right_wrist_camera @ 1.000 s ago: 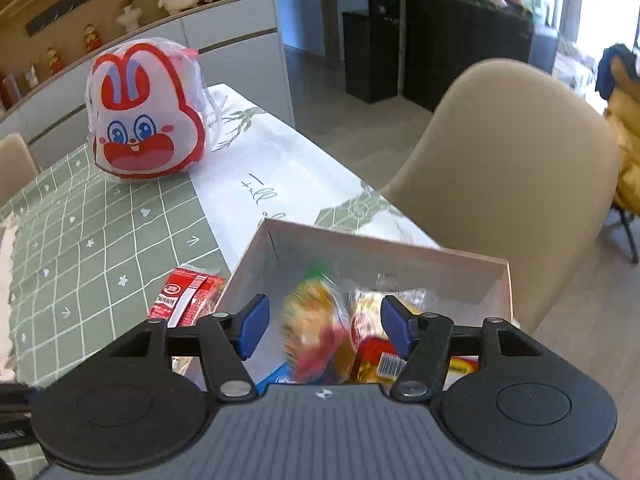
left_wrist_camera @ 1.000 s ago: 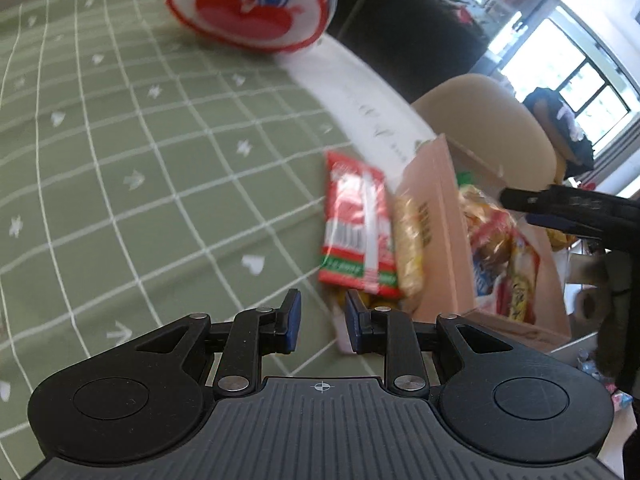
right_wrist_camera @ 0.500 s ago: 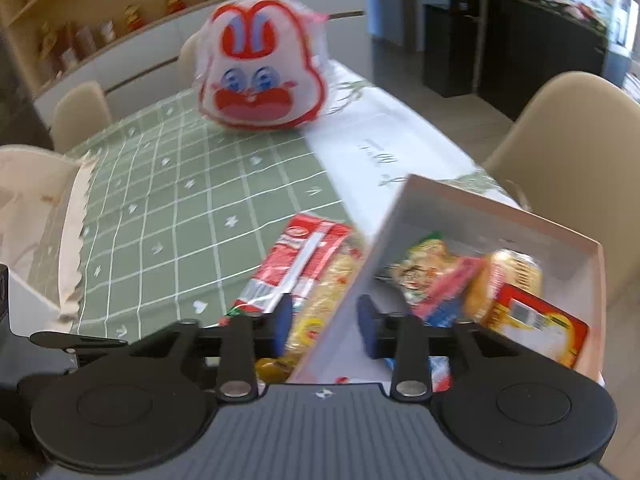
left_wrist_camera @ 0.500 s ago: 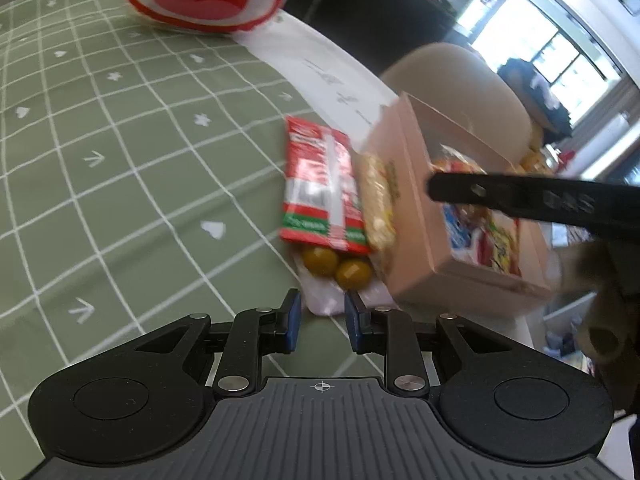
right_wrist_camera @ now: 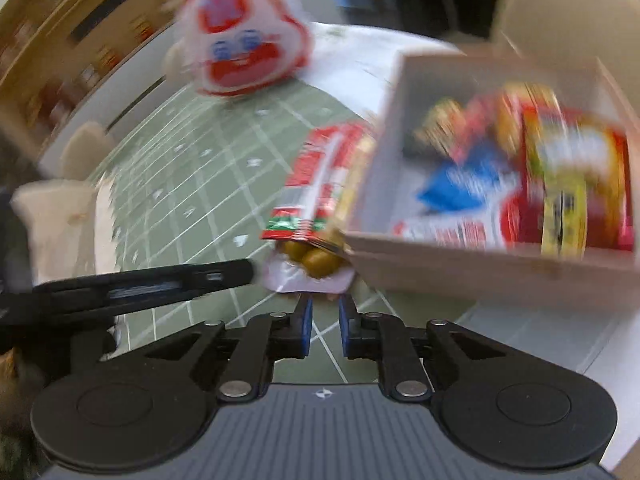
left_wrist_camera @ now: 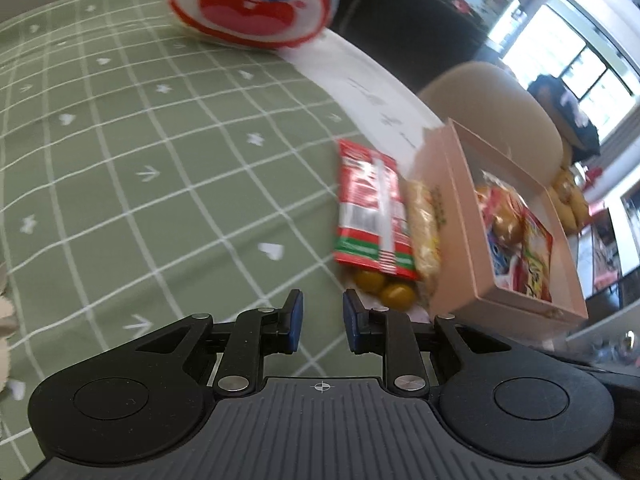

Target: Organize snacks

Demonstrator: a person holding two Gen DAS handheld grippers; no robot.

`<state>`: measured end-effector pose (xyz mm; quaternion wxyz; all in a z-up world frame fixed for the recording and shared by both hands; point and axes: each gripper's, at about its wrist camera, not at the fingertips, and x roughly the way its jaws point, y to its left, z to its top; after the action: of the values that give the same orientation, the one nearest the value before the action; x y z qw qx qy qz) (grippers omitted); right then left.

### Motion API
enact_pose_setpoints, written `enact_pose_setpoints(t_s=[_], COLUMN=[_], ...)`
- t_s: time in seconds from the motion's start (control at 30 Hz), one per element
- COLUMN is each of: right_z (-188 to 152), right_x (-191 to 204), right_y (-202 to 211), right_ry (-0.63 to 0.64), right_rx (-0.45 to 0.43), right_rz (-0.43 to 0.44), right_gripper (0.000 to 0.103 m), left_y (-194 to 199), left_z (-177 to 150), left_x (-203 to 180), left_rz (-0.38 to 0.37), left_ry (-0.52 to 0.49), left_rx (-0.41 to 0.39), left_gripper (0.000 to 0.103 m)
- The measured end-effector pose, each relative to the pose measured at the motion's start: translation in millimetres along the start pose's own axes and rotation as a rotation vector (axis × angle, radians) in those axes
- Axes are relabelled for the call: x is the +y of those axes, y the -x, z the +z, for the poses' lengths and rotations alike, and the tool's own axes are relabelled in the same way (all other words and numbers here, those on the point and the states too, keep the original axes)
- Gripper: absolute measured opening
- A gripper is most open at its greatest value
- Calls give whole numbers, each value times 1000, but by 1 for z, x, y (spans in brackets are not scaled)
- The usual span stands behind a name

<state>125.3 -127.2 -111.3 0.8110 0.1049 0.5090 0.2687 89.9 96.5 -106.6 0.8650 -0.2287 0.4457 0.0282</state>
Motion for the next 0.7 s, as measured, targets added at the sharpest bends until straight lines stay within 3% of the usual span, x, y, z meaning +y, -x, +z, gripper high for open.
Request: enact_pose_setpoints(t_s=[0.17, 0.27, 0.57, 0.7], right_z=[-2, -2, -5, -15], right_x=[-13, -15, 10, 21], right_y=[-16, -24, -39, -35], right_ry=[-219, -252, -84, 11], right_rx=[-15, -32, 53, 93], right_rz=[58, 58, 131, 147], right_gripper=[15, 17, 7, 3], left_y=[6, 6, 12, 15], left_z=[-3, -6, 1, 8], left_x=[15, 19, 26, 19], left_rz=[-1, -12, -9, -19], left_ry=[44, 61, 72, 32], left_rx=[-3, 0, -25, -36], left_gripper=[25, 25, 25, 25])
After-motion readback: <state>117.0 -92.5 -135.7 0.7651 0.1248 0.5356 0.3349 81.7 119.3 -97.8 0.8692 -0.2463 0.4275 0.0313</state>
